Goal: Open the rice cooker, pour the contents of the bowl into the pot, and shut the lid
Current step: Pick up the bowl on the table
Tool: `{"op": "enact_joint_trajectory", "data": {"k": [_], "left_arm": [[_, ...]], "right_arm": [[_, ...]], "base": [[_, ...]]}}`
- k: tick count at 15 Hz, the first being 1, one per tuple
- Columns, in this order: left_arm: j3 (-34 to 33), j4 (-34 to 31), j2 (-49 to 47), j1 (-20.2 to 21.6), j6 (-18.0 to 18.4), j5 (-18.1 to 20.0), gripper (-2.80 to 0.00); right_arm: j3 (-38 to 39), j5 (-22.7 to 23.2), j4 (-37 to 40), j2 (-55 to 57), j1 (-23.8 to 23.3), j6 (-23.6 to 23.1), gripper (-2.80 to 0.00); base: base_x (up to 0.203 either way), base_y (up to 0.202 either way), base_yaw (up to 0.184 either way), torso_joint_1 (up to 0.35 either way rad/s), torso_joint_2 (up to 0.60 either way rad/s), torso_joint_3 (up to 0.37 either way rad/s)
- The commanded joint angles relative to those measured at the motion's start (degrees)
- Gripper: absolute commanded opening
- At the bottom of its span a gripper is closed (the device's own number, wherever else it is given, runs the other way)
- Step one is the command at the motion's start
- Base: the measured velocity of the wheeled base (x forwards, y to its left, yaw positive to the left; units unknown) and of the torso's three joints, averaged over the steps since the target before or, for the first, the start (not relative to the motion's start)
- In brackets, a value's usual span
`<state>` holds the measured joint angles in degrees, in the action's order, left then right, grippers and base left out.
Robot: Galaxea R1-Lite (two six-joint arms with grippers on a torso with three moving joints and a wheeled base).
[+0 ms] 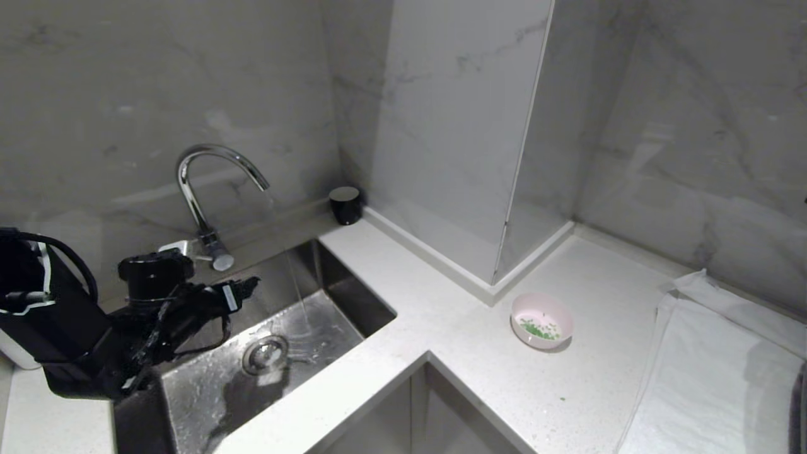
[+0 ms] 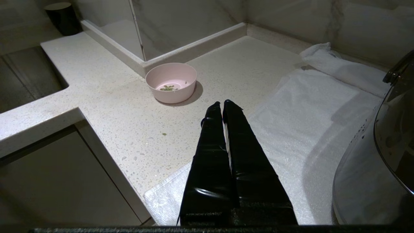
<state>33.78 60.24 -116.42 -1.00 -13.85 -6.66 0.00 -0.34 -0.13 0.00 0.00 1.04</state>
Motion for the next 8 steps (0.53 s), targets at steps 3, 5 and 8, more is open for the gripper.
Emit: {"op": "enact_joint_trajectory", "data": {"k": [3, 5, 8], "left_arm": [[-8.82, 3.86, 8.76, -5.10, 1.24, 2.85, 0.00], [-13.31, 6.04, 12.48, -7.00, 1.36, 3.49, 0.00], [-19.48, 7.09, 20.93, -7.69, 1.39, 6.26, 0.00]], "right_arm": [[0.00, -0.01, -0.04, -0.08, 0.00, 0.01, -2.80], [0.00, -0.01, -0.04, -0.09, 0.00, 0.01, -2.80], [0.00, -0.01, -0.04, 0.00, 0.00, 0.01, -2.80]], "base": [[0.000, 0.000, 0.000, 0.000, 0.00, 0.000], [0.000, 0.000, 0.000, 0.000, 0.00, 0.000], [0.000, 0.000, 0.000, 0.000, 0.00, 0.000]]}}
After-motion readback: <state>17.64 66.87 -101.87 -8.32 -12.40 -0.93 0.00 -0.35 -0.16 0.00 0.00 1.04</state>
